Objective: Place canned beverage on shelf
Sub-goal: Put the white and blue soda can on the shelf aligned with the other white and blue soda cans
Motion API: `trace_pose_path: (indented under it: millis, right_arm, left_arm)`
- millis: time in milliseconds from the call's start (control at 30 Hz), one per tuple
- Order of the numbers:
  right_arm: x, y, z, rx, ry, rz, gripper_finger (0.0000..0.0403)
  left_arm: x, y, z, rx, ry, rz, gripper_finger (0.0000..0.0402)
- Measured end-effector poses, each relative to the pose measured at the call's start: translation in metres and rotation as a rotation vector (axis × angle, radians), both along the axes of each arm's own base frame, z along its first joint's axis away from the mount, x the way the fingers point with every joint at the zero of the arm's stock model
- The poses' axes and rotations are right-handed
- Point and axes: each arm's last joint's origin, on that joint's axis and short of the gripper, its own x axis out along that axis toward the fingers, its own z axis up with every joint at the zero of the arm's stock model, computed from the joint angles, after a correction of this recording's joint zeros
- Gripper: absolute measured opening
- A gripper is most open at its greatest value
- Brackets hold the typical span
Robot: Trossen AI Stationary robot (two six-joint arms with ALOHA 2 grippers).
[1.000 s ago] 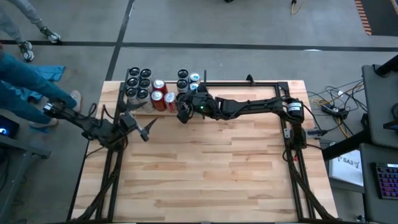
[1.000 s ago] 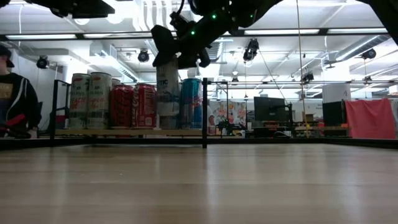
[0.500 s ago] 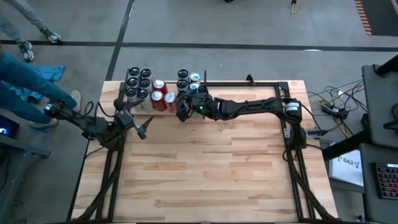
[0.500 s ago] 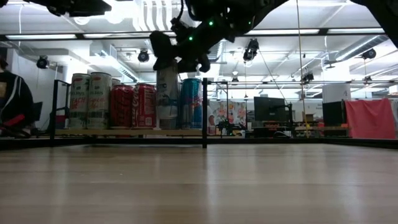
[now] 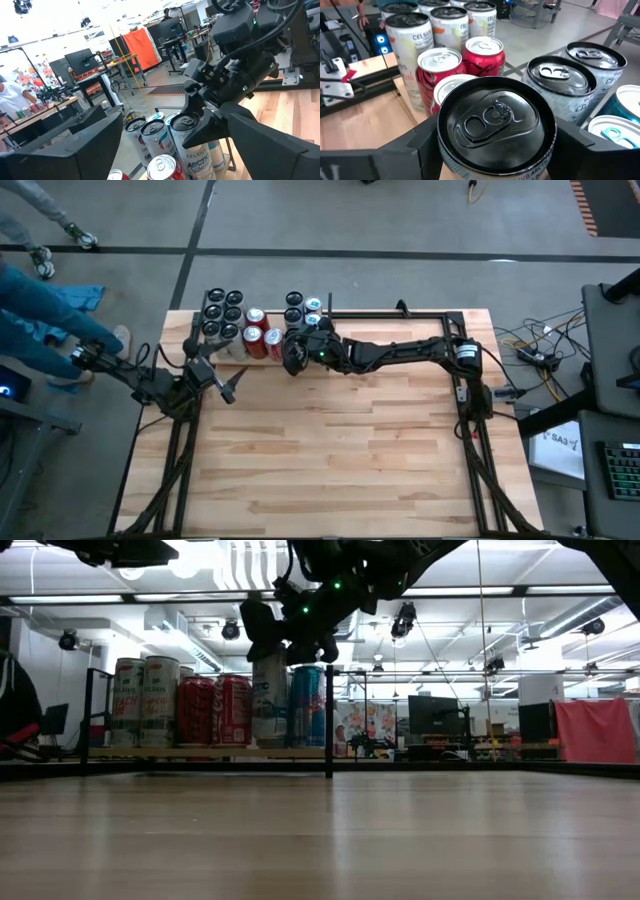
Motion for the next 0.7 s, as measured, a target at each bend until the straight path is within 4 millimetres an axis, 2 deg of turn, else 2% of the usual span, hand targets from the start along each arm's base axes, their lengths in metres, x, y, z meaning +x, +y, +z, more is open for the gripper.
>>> trace_pose_path:
  millis: [333,700]
  right_arm:
    - [0.003,-0.003,-0.009,0.008,-0.005,-0.010,0.0244]
    - [0.003,-0.005,-0.010,0.006,-0.005,-0.015,0.0273]
  left_arm:
    - [0.000,0.000,0.000,0.000,0.000,0.000,0.0346]
    - [0.000,0.000,0.000,0.000,0.000,0.000,0.0346]
